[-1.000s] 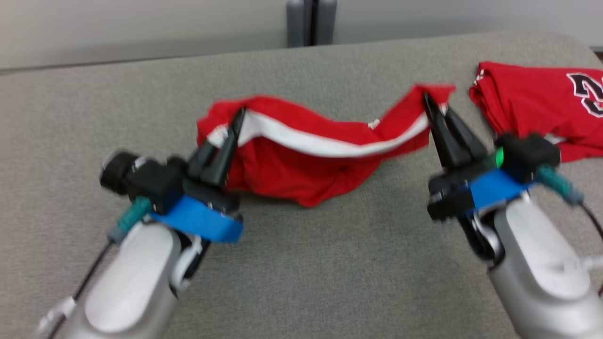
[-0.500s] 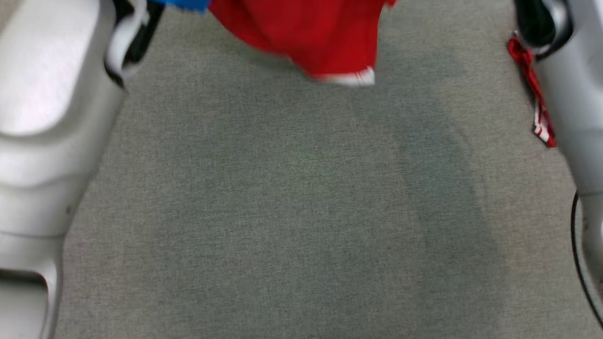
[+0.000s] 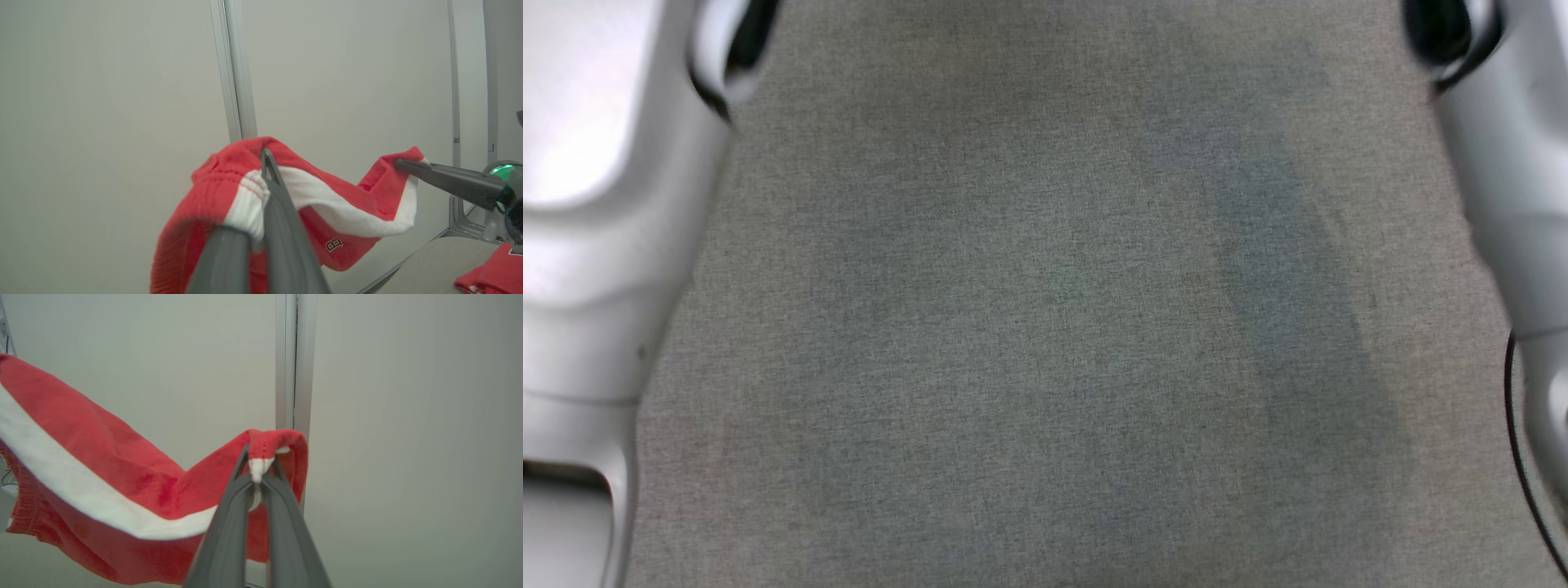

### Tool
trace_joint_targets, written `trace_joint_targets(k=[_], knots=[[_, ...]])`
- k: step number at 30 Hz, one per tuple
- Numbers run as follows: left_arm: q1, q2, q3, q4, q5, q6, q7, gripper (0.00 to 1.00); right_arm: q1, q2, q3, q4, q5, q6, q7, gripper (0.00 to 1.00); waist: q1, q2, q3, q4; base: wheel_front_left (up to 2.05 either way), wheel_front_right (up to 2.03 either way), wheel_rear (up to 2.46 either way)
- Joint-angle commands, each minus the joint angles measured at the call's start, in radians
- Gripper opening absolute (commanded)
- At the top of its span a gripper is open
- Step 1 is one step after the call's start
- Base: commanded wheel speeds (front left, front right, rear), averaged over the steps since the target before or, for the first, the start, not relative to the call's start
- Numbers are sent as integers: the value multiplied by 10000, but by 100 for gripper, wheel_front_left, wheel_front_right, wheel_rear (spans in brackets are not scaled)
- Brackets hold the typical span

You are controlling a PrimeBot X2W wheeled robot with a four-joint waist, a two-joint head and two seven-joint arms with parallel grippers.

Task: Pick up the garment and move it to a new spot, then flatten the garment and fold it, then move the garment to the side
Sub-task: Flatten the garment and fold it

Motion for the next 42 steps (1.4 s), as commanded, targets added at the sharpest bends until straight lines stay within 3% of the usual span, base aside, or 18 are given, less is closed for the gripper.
trace_joint_targets(k=[1, 12, 19, 33, 42], knots=[[610, 86, -48, -111, 174, -12, -22, 0, 545, 55, 176, -119, 101, 2, 4, 0, 0, 0, -2, -29, 0, 0, 0], [5562, -36, 1036, -1733, 746, -12, -24, 0, 4726, -58, 576, -1516, 63, 2, 4, 0, 0, 0, -663, -179, 0, 0, 0], [8255, -336, 1125, -2439, 1067, -12, -24, 0, 7125, -195, 666, -2343, -14, 2, 4, 0, 0, 0, -1377, -302, 0, 0, 0], [11697, -826, 1141, -2986, 1317, -12, -24, 0, 10980, -451, 13, -3679, 81, 2, 4, 0, 0, 0, -2735, -233, 0, 0, 0], [13205, -638, 1087, -3486, 1723, -12, -24, 0, 13124, -270, -606, -4669, -79, 2, 4, 0, 0, 0, -3252, -248, 0, 0, 0]])
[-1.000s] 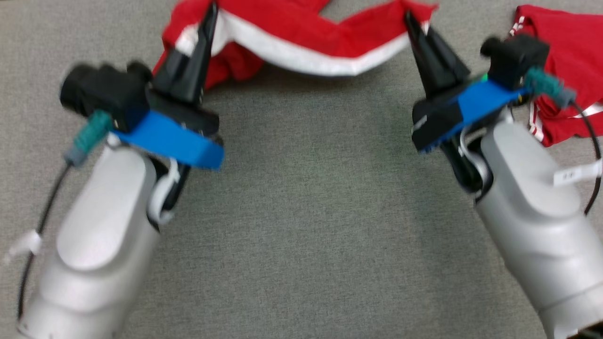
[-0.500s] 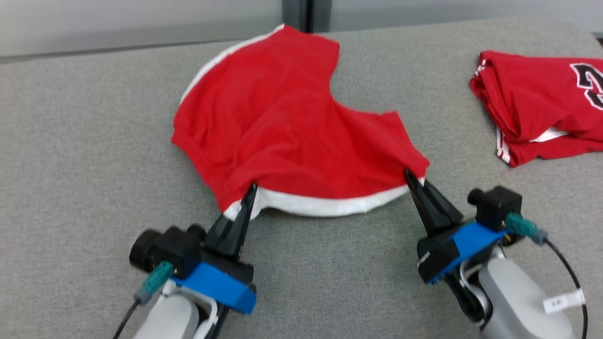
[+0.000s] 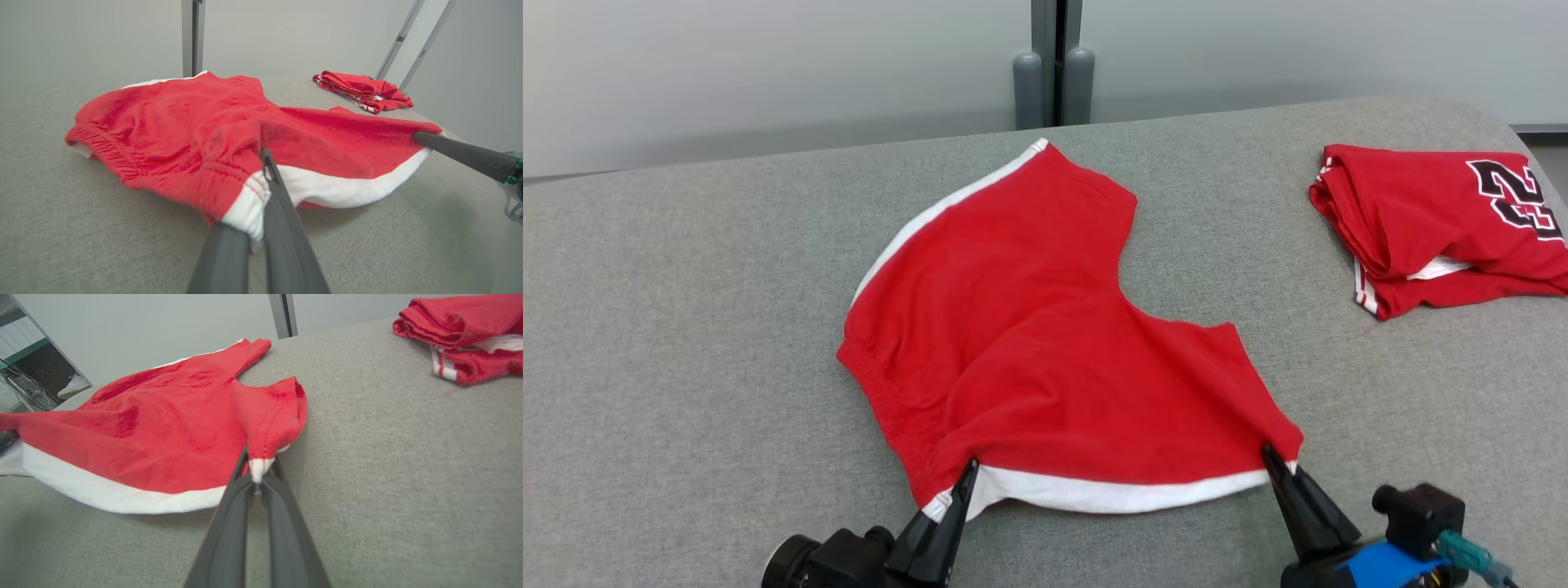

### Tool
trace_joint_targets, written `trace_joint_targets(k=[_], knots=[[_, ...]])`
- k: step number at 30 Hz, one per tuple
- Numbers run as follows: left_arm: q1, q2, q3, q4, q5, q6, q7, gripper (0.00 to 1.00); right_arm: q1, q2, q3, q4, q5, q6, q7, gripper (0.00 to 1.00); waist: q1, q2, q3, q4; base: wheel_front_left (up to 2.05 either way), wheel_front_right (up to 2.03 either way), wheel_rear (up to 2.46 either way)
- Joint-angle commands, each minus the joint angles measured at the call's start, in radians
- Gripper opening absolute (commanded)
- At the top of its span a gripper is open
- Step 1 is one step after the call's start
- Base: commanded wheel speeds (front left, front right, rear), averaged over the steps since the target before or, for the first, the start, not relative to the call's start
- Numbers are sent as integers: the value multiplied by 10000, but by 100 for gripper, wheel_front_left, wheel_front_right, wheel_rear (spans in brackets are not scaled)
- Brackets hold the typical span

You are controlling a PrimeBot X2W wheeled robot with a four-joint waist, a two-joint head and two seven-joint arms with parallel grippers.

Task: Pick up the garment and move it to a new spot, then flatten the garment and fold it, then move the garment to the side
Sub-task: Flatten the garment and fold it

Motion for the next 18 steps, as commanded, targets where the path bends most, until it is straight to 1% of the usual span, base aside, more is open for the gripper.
trace_joint_targets(k=[1, 5, 9, 14, 18], knots=[[100, 50, 23, -107, 53, -12, -24, 0, 288, 54, -70, -110, 9, 2, 2, 0, 1, 3, -39, 3, 0, 0, 0], [435, 116, 60, -264, 6, -12, -24, 0, 861, 128, -184, -501, -39, 2, 2, 0, 1, 3, -176, 71, 0, 0, 0], [533, 158, 90, -332, -22, -12, -24, 0, 1095, 161, -379, -727, -31, 2, 2, 0, 1, 3, -223, 111, 0, 0, 0], [269, 26, 139, -335, -90, -13, -24, 0, 753, 143, -585, -731, 195, 2, 2, 0, 1, 3, -155, 190, 0, 0, 0], [-52, -35, 156, -294, -105, -13, -24, 0, 178, -53, -596, -677, 112, 2, 2, 0, 1, 3, -14, 316, 0, 0, 0]])
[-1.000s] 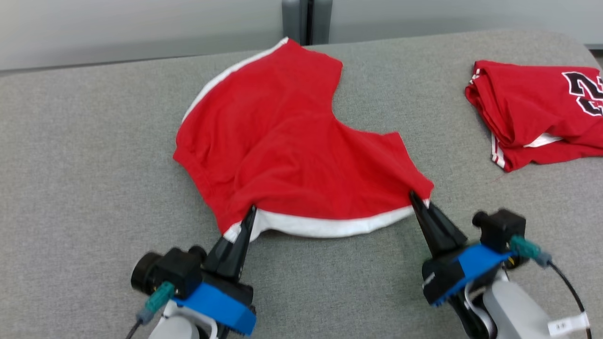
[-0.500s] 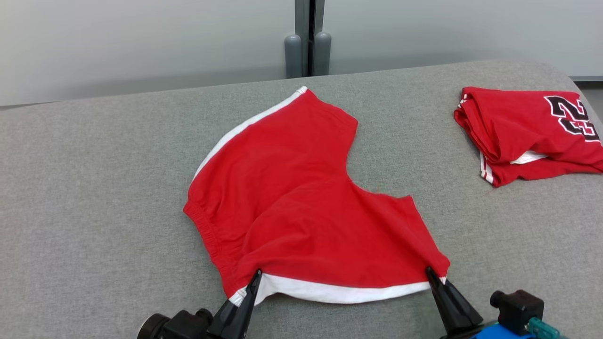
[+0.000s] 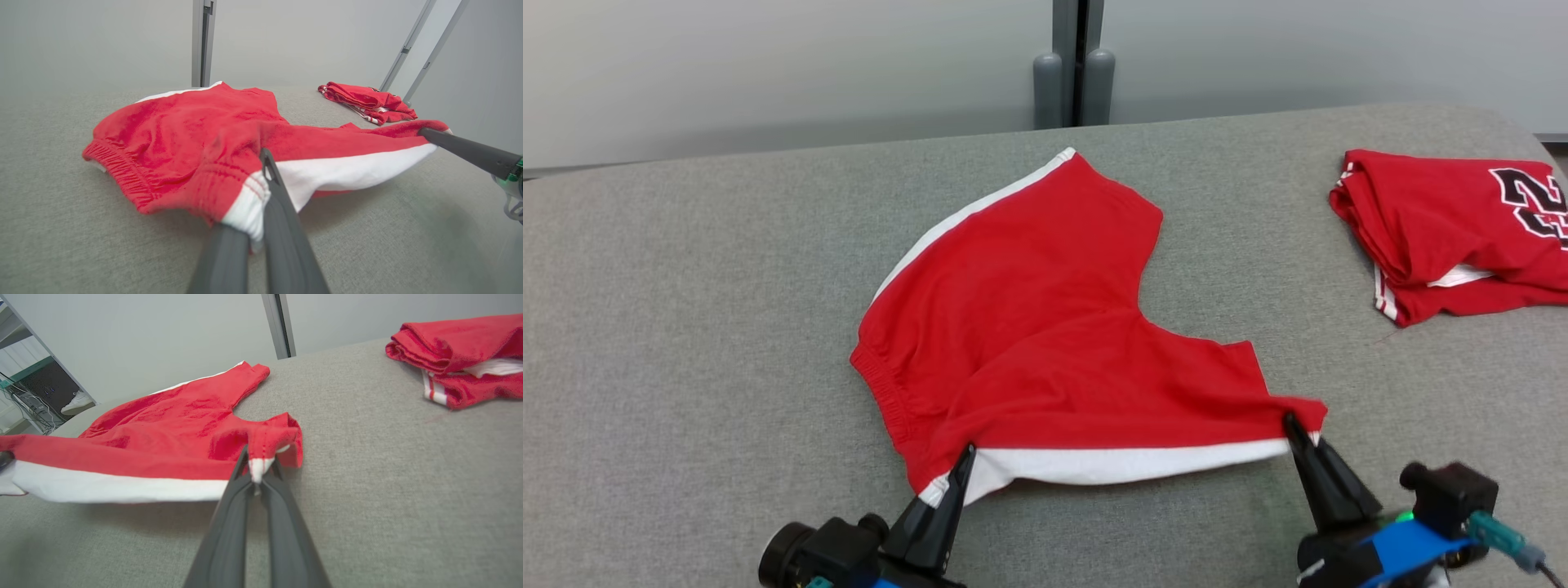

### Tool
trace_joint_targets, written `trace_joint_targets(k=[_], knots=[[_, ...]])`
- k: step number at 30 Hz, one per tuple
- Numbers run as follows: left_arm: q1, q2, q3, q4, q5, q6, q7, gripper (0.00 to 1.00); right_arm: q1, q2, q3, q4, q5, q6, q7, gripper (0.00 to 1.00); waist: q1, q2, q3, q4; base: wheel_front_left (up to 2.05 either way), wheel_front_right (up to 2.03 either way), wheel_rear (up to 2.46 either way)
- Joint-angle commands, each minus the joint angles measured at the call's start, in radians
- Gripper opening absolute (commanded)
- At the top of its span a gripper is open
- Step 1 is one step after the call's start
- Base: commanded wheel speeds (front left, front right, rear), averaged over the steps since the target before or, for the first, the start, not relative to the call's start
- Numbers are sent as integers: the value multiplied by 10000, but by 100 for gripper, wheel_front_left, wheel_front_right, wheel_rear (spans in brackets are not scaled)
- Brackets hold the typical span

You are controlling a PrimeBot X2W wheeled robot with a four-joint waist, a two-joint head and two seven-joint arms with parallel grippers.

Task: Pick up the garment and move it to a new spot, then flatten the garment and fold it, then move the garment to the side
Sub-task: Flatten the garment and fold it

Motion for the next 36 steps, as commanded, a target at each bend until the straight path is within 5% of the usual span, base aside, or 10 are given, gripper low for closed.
trace_joint_targets(k=[1, 12, 23, 36], knots=[[-250, -9, 8, -16, -24, -13, -24, 0, -319, -98, 30, -3, -57, 3, 2, 0, -1, 1, 96, 79, 0, 0, 0], [-1670, -293, 37, 97, -113, -13, -24, 0, -3480, -830, 557, 784, -52, 2, 395, 0, -1, 1, 936, 774, 0, 0, 0], [-3321, -604, -270, 364, -393, -13, -24, 0, -7027, -1405, 1303, 3160, -90, 2, 1035, 0, -1, 1, 1797, 1810, 0, 0, 0], [-4846, -1101, -222, 941, -746, -13, -24, 0, -10499, -804, 2351, 6311, -75, 2, 855, 0, -1, 1, 3073, 2435, 0, 0, 0]])
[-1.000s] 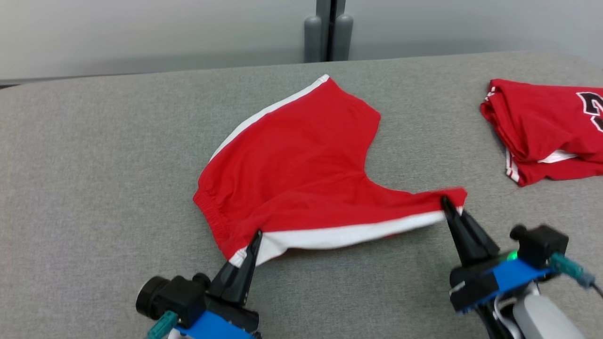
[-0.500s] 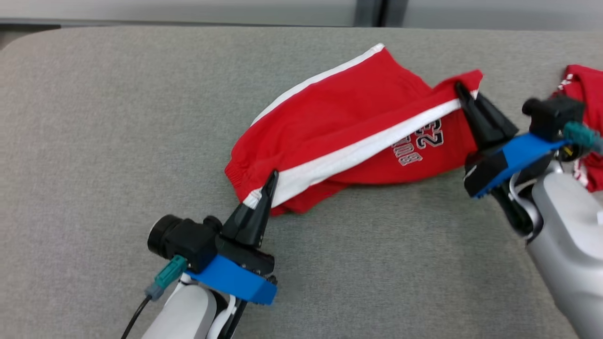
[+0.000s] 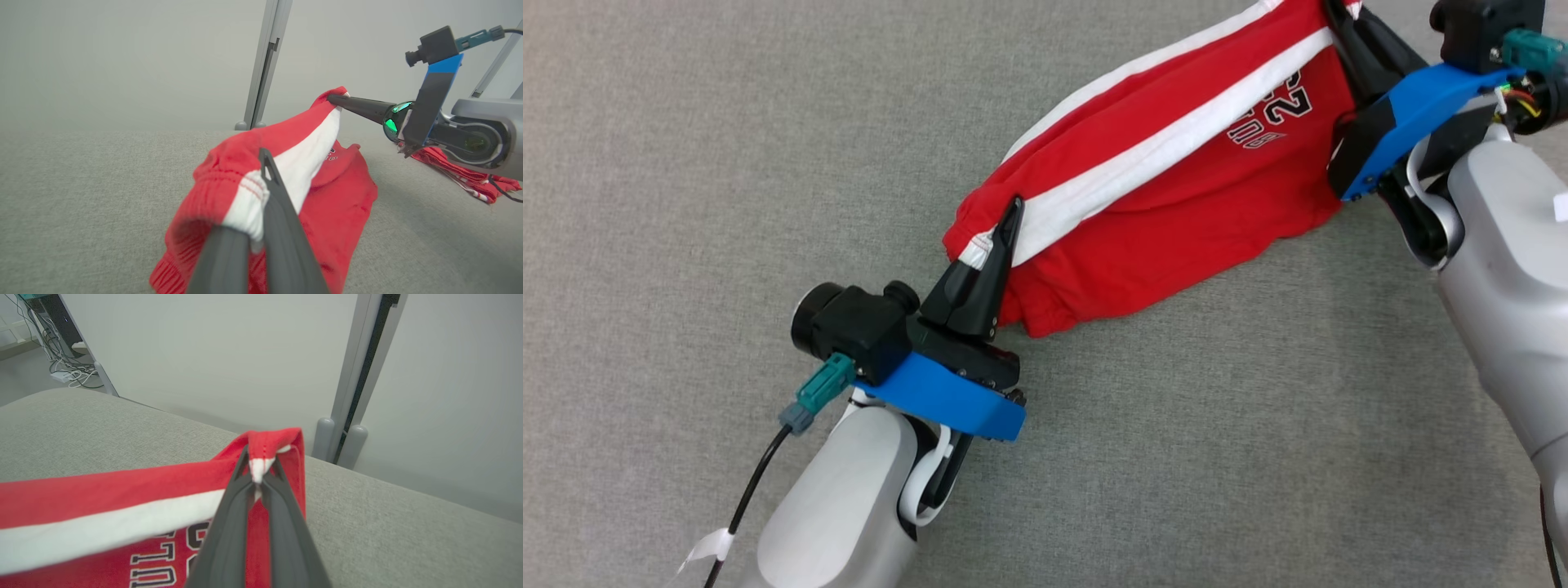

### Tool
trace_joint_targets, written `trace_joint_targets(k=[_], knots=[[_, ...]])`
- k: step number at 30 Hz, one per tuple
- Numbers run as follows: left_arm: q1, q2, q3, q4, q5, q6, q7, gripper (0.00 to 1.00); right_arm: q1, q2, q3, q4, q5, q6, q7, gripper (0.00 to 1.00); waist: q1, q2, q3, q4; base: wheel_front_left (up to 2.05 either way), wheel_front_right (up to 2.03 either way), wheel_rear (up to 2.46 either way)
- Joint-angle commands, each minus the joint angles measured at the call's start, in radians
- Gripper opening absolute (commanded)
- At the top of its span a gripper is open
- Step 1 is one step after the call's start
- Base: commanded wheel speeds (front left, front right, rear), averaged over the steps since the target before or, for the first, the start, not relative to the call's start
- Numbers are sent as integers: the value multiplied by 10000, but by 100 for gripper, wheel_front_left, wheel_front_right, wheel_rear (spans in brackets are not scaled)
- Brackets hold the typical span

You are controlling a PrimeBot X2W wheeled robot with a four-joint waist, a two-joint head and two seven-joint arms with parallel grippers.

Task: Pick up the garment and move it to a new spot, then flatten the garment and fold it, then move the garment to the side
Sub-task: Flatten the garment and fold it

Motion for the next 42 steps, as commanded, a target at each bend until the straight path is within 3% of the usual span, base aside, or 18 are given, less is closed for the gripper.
trace_joint_targets(k=[1, 5, 6, 7, 8, 9, 15, 28, 42], knots=[[-245, -66, 8, 81, -45, -13, -24, 0, -377, 68, 94, 372, 8, 2, -89, 0, -2, -3, 199, 169, 0, 0, 0], [-447, -166, -5, 380, -112, -13, -24, 0, -942, 347, 320, 1249, 96, 2, -260, 0, -2, -3, 342, 234, 0, 0, 0], [-455, -200, 36, 500, -189, -13, -24, 0, -1051, 388, 374, 1425, 103, 2, -314, 33, -2, -3, 362, 238, 0, 0, 0], [-540, -228, 61, 516, -185, -13, -24, 26, -1149, 437, 441, 1578, 127, 2, -363, 98, -2, -3, 379, 240, 0, 0, 0], [-598, -249, 82, 561, -162, -13, -24, 90, -1220, 485, 502, 1713, 163, 2, -407, 100, -2, -3, 388, 240, 0, 0, 0], [-603, -268, 90, 631, -131, -13, -24, 100, -1267, 523, 562, 1842, 201, 2, -465, 100, -2, -3, 390, 236, 0, 0, 0], [-389, -336, 348, 700, 46, -13, -24, 100, -1152, 506, 890, 2225, 417, 2, -690, 100, -2, -3, 278, 133, 0, 0, 0], [1192, -372, 1028, 103, 874, -13, -24, 100, -383, -253, 1472, 2815, 965, 2, -893, 100, -2, -3, -267, 274, 0, 0, 0], [2175, -657, 3464, -1551, 2085, 303, -24, 100, -323, -566, 2051, 3361, 1114, 2, -826, 100, -2, -3, -283, 736, 0, 0, 0]])
